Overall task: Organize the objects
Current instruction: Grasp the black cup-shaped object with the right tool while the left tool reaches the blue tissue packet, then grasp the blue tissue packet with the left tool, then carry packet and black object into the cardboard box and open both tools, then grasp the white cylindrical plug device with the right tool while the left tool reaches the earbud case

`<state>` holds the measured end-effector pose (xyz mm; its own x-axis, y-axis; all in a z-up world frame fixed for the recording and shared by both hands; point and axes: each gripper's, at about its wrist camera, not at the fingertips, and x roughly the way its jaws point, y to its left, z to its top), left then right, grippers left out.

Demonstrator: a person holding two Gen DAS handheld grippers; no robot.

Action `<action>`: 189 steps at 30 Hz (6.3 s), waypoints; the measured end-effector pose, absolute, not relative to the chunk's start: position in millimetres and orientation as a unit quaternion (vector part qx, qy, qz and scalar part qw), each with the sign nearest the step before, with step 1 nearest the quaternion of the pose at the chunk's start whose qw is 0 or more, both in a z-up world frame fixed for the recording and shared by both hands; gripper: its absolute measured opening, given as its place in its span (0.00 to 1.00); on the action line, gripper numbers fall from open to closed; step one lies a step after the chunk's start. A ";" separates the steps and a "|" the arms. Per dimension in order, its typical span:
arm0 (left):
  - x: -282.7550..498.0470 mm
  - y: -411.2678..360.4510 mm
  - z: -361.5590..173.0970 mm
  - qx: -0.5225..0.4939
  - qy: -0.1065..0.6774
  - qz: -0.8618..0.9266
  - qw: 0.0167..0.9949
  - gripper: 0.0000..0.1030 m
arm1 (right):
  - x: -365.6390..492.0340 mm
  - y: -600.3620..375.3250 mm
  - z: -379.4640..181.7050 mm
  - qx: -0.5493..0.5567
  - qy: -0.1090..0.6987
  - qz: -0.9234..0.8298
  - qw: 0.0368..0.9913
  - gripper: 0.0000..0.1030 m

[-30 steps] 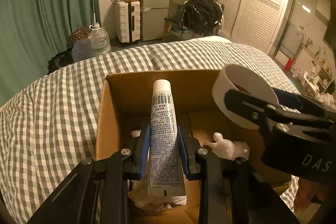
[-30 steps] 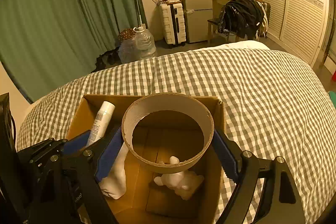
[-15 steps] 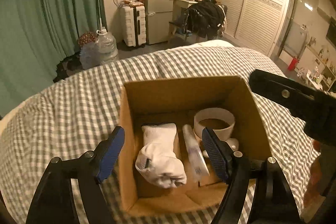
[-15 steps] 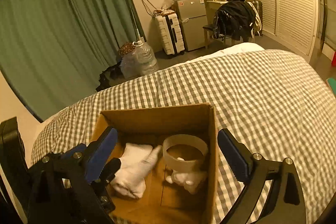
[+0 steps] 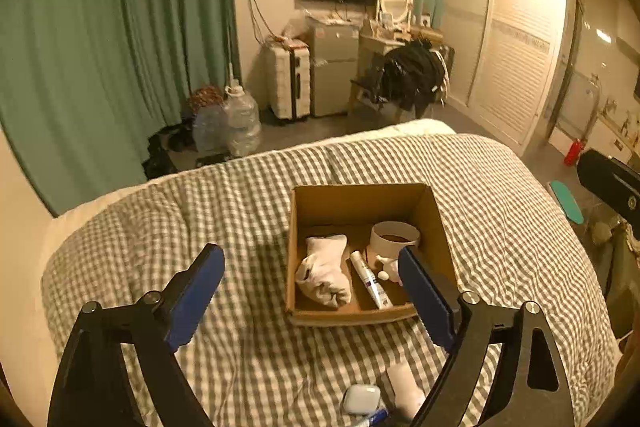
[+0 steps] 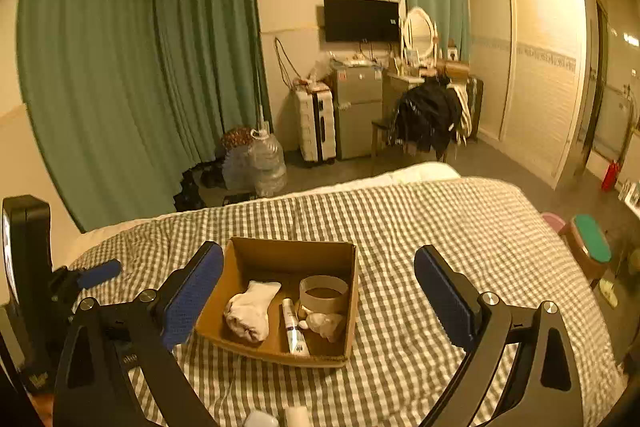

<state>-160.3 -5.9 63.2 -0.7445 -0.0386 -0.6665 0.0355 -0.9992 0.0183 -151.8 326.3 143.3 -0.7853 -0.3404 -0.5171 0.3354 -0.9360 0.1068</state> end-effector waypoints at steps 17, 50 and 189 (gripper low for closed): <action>-62.4 -10.9 -32.2 0.383 -0.031 -0.921 0.054 0.97 | -44.3 341.2 41.3 0.356 0.049 -0.907 0.221 0.94; -73.8 6.5 -173.2 0.529 -0.017 -0.848 -0.033 0.96 | -43.7 310.1 -79.8 0.456 0.079 -0.850 0.254 0.64; -80.2 1.4 104.8 0.272 -0.051 -0.960 0.043 0.99 | -30.6 343.4 175.7 0.241 0.053 -0.941 0.234 0.89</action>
<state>-80.2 1.4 104.8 -0.8479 -0.1100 -0.5187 0.0540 -0.9911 0.1220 -30.6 343.4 175.7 -0.7750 -0.4137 -0.4778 0.4650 -0.8852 0.0123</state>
